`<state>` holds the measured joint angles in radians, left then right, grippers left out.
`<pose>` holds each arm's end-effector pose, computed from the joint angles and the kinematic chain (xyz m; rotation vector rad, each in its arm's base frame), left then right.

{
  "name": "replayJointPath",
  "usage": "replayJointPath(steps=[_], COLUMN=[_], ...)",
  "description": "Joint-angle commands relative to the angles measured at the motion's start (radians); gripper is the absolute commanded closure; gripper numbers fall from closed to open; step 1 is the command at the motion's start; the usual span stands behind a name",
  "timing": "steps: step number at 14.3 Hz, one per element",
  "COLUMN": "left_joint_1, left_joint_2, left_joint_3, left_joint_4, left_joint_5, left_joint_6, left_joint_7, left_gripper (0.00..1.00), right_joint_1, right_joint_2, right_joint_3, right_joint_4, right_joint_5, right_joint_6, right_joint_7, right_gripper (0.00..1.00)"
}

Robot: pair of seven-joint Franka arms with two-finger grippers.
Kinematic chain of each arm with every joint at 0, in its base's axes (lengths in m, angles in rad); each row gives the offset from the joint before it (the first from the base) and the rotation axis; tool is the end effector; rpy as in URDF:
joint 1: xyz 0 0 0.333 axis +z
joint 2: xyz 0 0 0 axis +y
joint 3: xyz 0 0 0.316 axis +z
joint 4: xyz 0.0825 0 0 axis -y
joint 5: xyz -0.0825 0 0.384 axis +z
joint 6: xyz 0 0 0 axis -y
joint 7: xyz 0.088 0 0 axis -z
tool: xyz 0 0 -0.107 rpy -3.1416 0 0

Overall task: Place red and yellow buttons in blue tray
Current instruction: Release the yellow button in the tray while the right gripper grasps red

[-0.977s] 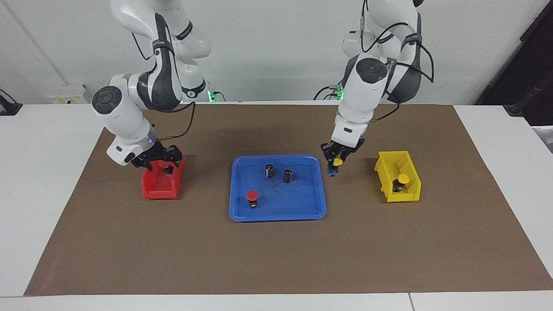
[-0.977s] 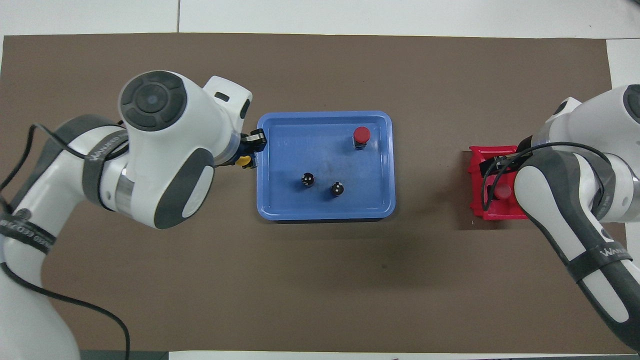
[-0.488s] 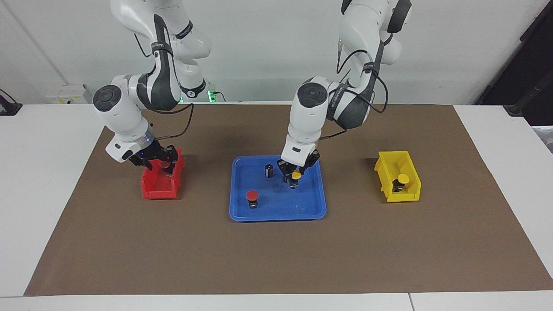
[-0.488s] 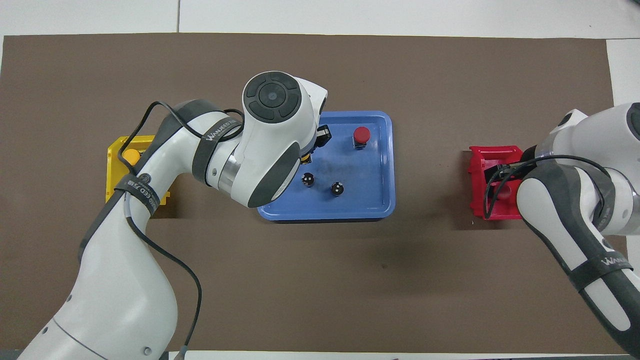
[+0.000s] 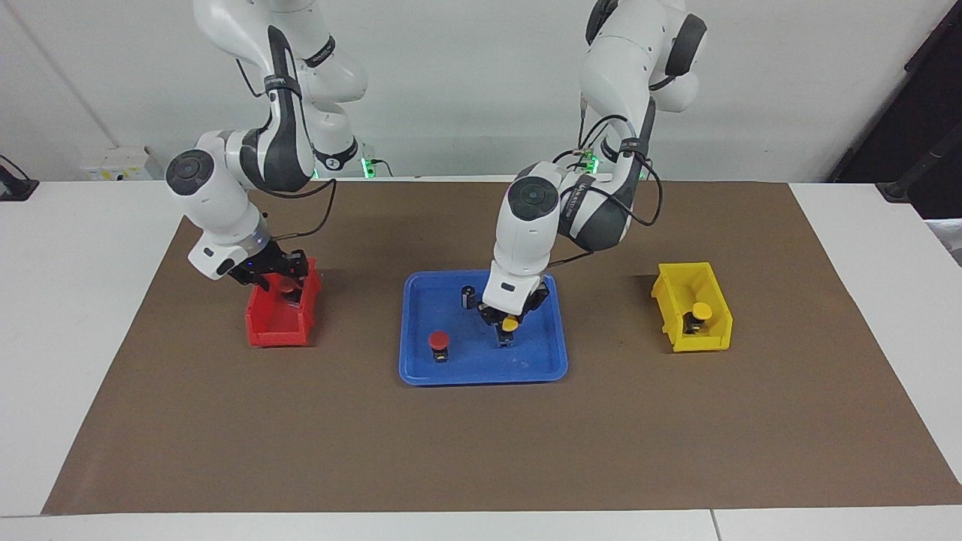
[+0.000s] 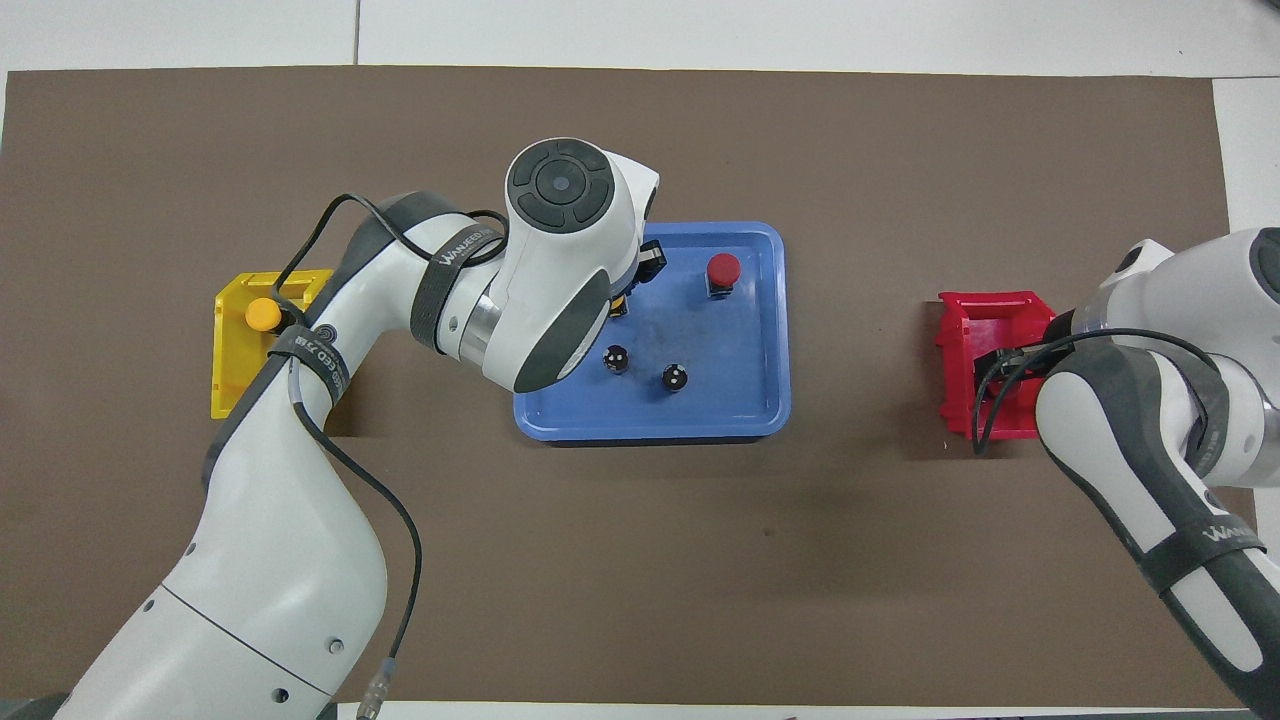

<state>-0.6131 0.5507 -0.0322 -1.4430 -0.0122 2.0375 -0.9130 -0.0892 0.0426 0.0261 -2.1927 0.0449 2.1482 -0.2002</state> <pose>0.5711 -0.4257 0.3739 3.0610 0.4284 0.0183 0.5265 -0.0314 0.3591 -3.0855 -0.1714 0.1259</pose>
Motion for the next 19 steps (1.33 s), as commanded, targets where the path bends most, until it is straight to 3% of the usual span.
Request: replayJointPath(steps=[1, 7, 11, 13, 16, 17, 18, 19], left_joint_1=[-0.005, 0.003, -0.008, -0.010, -0.013, -0.013, -0.013, -0.013], left_joint_2=[0.025, 0.023, 0.023, 0.023, 0.023, 0.021, 0.021, 0.021], left_joint_3=[0.011, 0.009, 0.009, 0.009, 0.009, 0.009, 0.011, 0.011], left_joint_4=[0.035, 0.032, 0.032, 0.032, 0.030, 0.029, 0.023, 0.018], left_joint_5=[0.023, 0.026, 0.008, 0.001, 0.003, 0.004, 0.006, 0.008], left_joint_6=[0.007, 0.006, 0.007, 0.007, 0.009, 0.021, 0.052, 0.067], left_joint_7=[0.022, 0.227, 0.217, 0.197, 0.152, 0.152, 0.151, 0.140], left_gripper=[0.98, 0.98, 0.98, 0.98, 0.98, 0.84, 0.60, 0.47], right_joint_1=[-0.030, -0.024, -0.018, -0.018, -0.017, -0.018, -0.018, -0.018], right_joint_2=[-0.032, -0.038, -0.043, -0.043, -0.041, -0.038, -0.035, -0.029], right_joint_3=[0.014, 0.015, 0.015, 0.015, 0.017, 0.017, 0.017, 0.017], right_joint_4=[-0.053, -0.073, -0.088, -0.090, -0.082, -0.070, -0.056, -0.036], right_joint_5=[-0.005, -0.005, -0.005, -0.005, -0.005, -0.005, -0.005, -0.005], right_joint_6=[0.045, 0.061, 0.082, 0.084, 0.073, 0.064, 0.056, 0.036], right_joint_7=[-0.033, -0.022, -0.008, -0.010, -0.008, -0.008, -0.008, -0.008], right_gripper=[0.27, 0.29, 0.36, 0.46, 0.70, 0.82, 0.89, 0.91])
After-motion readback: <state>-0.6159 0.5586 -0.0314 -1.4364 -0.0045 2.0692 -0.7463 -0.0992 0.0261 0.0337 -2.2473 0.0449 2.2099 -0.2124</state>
